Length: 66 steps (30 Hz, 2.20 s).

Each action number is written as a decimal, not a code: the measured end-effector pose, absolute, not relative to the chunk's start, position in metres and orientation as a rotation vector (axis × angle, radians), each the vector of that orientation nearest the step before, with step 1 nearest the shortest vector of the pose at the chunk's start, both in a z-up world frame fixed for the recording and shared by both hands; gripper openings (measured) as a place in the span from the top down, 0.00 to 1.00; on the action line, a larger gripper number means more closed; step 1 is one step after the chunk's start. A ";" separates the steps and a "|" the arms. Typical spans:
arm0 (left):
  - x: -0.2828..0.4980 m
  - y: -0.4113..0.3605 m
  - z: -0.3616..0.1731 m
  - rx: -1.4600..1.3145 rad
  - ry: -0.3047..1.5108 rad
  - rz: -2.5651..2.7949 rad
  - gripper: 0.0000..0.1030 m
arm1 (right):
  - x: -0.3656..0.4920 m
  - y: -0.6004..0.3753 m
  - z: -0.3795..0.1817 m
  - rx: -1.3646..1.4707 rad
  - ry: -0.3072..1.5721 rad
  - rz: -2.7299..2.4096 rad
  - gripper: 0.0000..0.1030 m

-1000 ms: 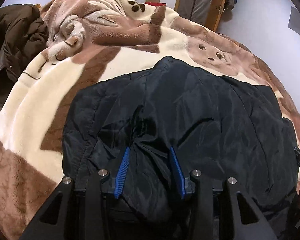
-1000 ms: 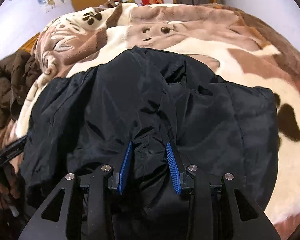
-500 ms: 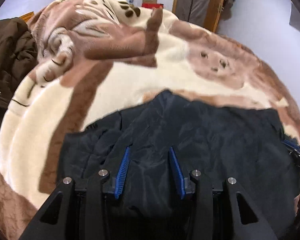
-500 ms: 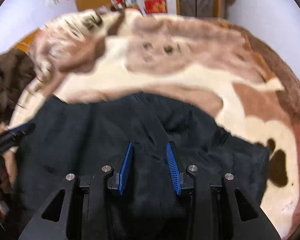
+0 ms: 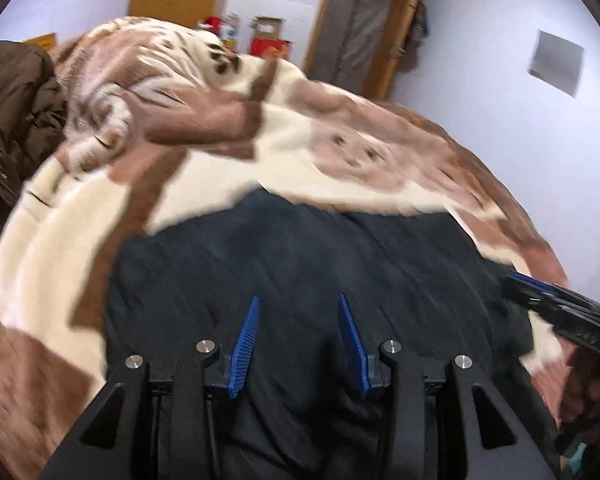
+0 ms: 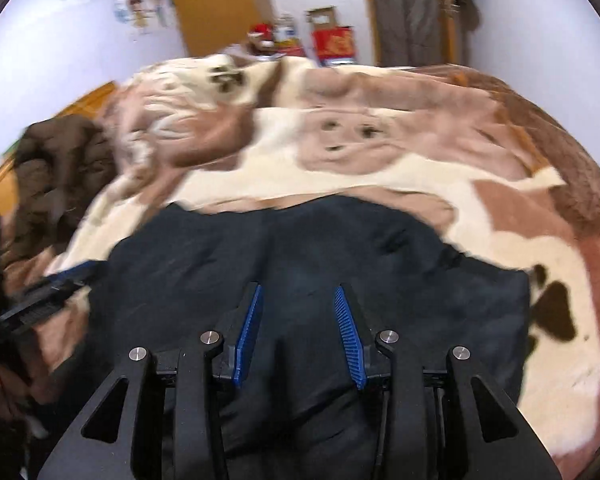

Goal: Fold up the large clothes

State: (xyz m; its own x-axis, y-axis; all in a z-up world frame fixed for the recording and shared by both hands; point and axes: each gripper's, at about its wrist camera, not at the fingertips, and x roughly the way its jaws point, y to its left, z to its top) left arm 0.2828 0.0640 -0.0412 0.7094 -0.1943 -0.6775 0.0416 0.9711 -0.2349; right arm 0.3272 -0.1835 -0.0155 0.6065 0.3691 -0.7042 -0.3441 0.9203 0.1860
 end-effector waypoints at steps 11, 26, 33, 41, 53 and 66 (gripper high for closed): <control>0.276 0.039 -0.075 -0.141 0.904 -0.131 0.57 | 0.331 -0.159 -0.055 -0.037 0.952 0.389 0.63; 0.269 0.029 -0.125 -0.102 0.961 -0.089 0.58 | 0.315 -0.146 -0.110 -0.053 1.003 0.383 0.63; 0.272 0.029 -0.130 -0.110 0.961 -0.081 0.58 | 0.314 -0.143 -0.121 -0.068 0.984 0.376 0.63; 0.269 0.030 -0.132 -0.110 0.949 -0.082 0.58 | 0.310 -0.144 -0.123 -0.078 0.971 0.370 0.63; 0.214 0.026 -0.076 -0.109 0.908 -0.071 0.58 | 0.259 -0.163 -0.065 -0.075 0.938 0.341 0.62; 0.070 0.043 -0.039 -0.147 0.871 -0.018 0.58 | 0.117 -0.225 -0.029 -0.017 0.879 0.297 0.56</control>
